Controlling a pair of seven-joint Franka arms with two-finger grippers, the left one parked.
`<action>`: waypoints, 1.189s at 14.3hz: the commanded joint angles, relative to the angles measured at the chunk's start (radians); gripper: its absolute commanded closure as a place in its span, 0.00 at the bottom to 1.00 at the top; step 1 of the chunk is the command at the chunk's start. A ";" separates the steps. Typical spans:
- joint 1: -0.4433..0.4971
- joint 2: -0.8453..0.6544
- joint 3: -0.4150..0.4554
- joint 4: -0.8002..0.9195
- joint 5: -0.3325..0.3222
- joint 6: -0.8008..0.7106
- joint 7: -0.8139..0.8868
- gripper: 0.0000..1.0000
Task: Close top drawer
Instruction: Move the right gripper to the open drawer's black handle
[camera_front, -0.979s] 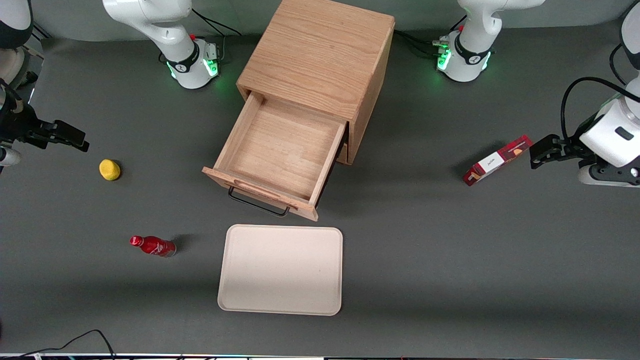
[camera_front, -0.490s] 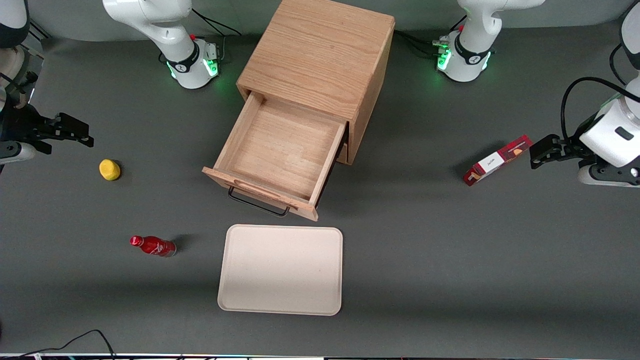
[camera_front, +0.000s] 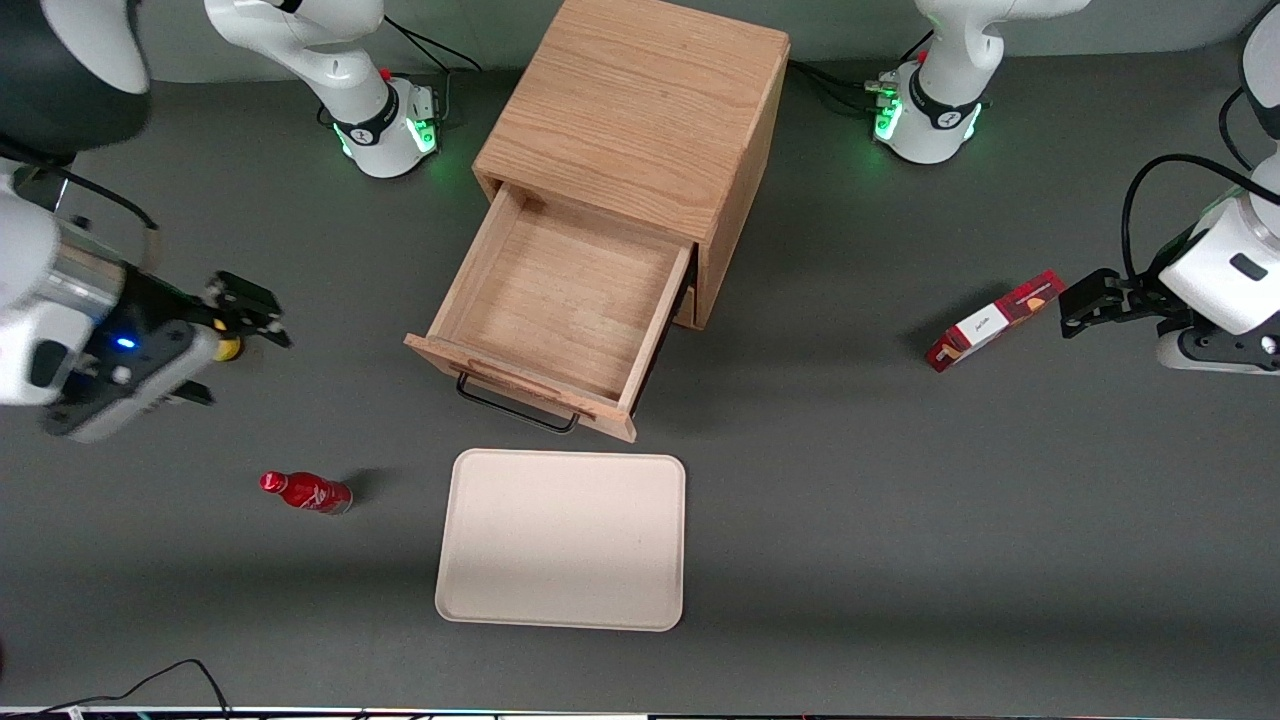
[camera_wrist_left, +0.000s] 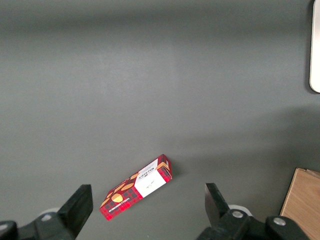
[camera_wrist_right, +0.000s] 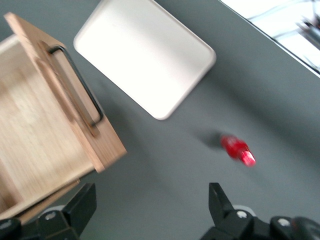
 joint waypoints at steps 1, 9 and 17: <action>0.080 0.121 0.018 0.147 -0.017 -0.010 -0.032 0.00; 0.074 0.264 0.144 0.146 -0.051 0.007 -0.377 0.00; 0.041 0.317 0.150 0.138 0.133 0.076 -0.391 0.00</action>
